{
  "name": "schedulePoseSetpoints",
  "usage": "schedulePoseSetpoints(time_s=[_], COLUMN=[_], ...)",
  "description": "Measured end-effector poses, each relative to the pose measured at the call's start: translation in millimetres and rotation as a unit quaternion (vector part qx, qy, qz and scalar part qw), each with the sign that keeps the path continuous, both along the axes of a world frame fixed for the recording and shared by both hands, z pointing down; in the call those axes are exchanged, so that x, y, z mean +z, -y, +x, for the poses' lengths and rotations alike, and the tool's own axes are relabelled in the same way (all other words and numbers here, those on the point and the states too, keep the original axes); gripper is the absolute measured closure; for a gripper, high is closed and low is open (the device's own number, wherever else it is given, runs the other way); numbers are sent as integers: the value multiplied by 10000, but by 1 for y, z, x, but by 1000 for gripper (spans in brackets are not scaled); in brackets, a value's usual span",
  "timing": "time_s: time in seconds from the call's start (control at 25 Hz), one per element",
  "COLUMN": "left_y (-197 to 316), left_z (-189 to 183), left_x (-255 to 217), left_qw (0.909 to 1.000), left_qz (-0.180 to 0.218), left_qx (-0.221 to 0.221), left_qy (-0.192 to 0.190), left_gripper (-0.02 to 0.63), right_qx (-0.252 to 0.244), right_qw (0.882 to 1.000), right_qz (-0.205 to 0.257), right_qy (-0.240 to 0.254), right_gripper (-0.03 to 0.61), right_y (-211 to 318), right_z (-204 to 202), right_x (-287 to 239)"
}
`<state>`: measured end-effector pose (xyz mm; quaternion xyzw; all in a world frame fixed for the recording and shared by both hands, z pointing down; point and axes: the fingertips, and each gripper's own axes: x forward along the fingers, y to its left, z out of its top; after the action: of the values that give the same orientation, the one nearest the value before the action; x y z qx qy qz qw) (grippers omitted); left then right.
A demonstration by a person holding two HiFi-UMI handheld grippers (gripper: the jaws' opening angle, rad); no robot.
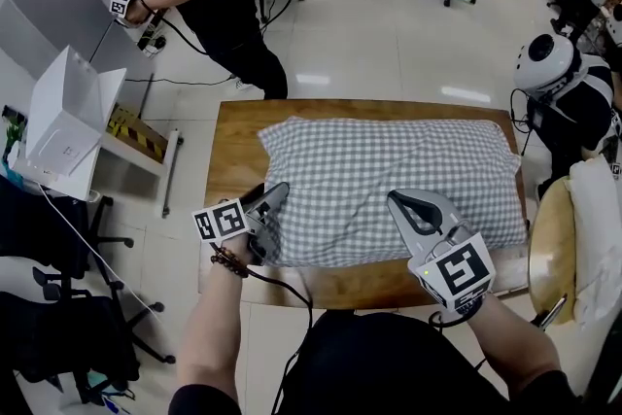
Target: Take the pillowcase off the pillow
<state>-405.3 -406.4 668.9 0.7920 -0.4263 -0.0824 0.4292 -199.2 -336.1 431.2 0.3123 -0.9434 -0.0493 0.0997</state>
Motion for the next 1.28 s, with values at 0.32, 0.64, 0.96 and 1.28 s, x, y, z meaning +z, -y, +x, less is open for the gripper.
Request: schedulePoseSetpoints(time_s=[0.32,0.64,0.96,1.28], left_y=[2,-14,-12,-10], left_z=[5,3,-2,-4], left_x=[-8,-22,-49,-49], left_qw=[9993,9866,9224,8887], left_qz=[101,350,855,821], left_qx=[319,449,372,397], left_qy=[184,1529,3748,4493], left_gripper=[525,606,607,607], right_qx=[-27,-59,174,671], right_qw=[10000,10000,9998,9977], right_qz=[-64,-51,-26,-4], right_qy=[-38,-35,17,-33], right_gripper=[577,577,577,575], right_y=[12,6,5,12], right_z=[-13,-8,1,31], right_x=[7,5,4,1])
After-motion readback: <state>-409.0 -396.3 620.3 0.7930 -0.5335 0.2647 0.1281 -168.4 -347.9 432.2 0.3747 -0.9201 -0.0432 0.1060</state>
